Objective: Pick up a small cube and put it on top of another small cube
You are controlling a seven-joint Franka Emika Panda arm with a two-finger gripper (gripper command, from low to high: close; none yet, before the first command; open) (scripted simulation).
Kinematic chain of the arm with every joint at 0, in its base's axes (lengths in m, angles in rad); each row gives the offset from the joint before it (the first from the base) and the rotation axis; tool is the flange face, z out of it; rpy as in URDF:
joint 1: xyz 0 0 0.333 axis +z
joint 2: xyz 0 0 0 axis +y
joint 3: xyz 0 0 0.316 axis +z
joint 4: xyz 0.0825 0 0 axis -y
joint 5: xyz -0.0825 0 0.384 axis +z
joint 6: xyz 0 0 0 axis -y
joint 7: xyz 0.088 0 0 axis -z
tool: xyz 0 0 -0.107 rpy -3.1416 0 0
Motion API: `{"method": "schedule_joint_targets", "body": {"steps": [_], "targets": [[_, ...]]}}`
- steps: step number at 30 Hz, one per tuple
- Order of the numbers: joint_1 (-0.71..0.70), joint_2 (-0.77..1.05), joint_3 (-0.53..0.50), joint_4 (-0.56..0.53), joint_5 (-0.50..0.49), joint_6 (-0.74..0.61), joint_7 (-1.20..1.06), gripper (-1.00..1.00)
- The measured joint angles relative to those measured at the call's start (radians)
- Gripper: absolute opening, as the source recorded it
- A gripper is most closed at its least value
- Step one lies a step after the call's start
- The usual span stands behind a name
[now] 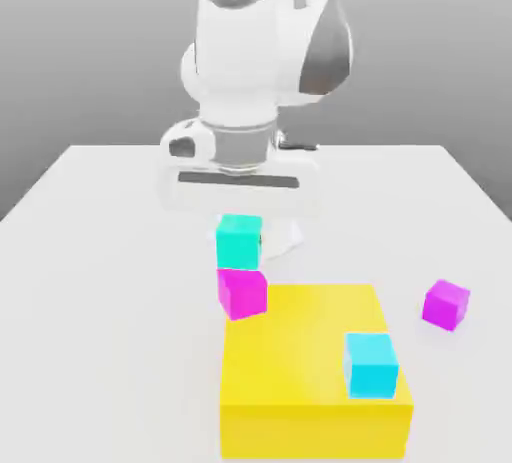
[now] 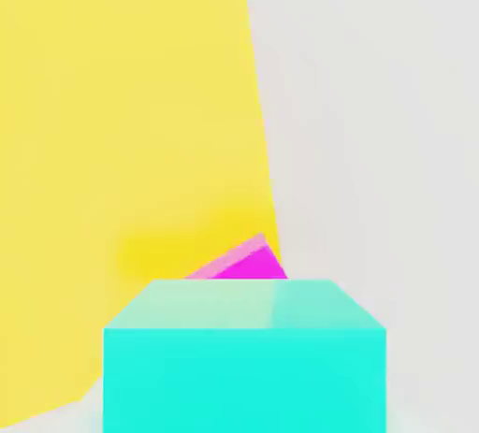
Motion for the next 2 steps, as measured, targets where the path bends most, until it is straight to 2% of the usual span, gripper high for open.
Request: {"method": "schedule_joint_targets", "body": {"steps": [2], "targets": [[0.0, 0.0, 0.0, 0.0, 0.0, 0.0, 0.0, 1.0]]}}
